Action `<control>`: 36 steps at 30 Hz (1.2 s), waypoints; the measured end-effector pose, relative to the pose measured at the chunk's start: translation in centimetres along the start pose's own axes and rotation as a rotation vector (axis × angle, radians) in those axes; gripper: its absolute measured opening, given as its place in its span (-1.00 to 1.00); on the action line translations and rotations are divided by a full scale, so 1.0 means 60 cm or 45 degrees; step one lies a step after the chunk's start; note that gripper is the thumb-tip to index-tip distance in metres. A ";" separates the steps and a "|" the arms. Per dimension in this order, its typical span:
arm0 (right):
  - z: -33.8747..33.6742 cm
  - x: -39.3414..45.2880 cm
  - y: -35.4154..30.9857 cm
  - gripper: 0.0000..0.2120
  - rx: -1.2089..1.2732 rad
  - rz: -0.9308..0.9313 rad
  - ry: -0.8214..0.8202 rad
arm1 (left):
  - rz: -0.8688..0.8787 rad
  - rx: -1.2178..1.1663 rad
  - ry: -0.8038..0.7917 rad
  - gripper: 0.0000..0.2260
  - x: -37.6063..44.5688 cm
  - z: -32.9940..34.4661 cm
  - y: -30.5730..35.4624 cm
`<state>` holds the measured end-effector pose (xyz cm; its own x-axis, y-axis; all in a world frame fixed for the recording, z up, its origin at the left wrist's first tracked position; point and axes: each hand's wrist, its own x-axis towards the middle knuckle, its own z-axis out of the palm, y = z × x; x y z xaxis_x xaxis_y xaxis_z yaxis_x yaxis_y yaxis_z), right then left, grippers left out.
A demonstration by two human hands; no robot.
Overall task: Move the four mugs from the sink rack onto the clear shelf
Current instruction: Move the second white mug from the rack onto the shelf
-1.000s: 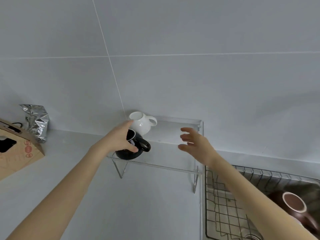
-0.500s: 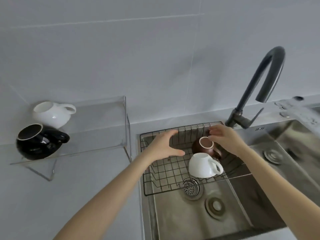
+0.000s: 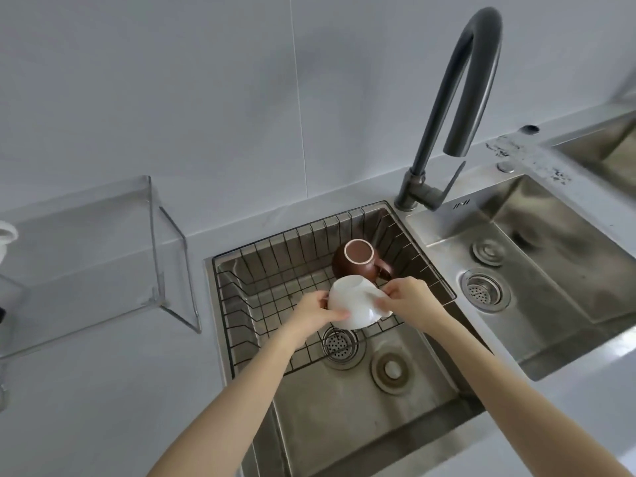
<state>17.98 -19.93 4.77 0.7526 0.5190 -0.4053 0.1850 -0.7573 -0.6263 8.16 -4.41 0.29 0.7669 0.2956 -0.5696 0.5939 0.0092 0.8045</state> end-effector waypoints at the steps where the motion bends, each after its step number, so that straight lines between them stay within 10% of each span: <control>1: 0.001 0.000 -0.002 -0.80 0.003 -0.015 -0.001 | -0.007 -0.007 0.014 -0.62 0.001 -0.001 0.000; 20: -0.011 -0.031 -0.421 -0.72 0.298 -0.971 0.132 | 0.687 -0.124 0.859 -0.72 -0.257 -0.333 0.177; 36: 0.169 0.068 -0.554 -0.75 0.287 -0.898 -0.235 | 0.399 -0.068 1.129 -0.56 -0.244 -0.491 0.073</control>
<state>8.51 11.38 17.19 0.3822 0.9228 0.0486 0.4343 -0.1330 -0.8909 -7.65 19.47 17.12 0.4119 0.9112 -0.0072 0.3629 -0.1568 0.9185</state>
